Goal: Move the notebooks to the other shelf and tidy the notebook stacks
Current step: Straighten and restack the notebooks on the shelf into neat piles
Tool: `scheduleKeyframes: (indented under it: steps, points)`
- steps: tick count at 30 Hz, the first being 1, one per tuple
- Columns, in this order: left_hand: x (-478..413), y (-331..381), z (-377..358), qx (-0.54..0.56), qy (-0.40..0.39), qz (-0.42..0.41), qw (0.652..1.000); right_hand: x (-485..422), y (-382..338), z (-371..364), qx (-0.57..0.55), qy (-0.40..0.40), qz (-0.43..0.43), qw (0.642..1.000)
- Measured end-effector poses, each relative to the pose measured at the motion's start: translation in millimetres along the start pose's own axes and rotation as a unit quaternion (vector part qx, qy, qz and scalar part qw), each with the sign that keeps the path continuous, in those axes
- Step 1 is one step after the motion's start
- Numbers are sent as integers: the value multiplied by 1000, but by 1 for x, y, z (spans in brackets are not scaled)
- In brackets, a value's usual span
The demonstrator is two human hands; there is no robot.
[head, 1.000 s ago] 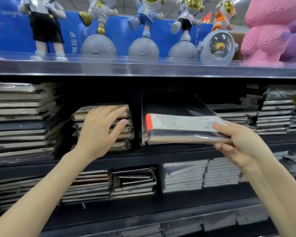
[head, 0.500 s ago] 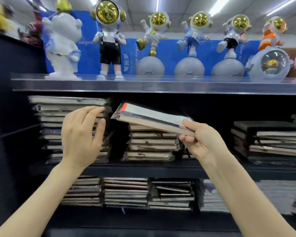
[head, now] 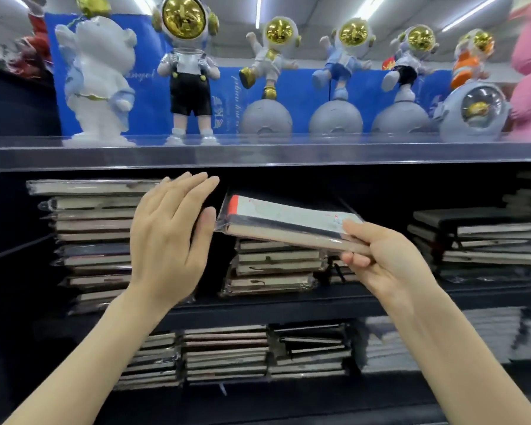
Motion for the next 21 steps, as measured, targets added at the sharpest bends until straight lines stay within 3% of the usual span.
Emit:
scheduleKeyframes:
  steps: [8,14,21]
  points:
    - [-13,80,-71,103,-12,-20,994,0,-45,118,59,85,40,994]
    - [-18,136,-137,90,-63,-46,993,-30,-85,221,85,152,45,984]
    - [-6,161,-216,76,-148,40,985,-103,-155,307,225,181,73,955]
Point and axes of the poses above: each hand's wrist, its own x-axis away from the middle knuckle, its own z-axis out of the back of the hand, y = z × x, the point moved 10 cm from there along -x, towards the middle knuckle, and after that the axes turned 4 degrees about x, right-handed, at the moved point
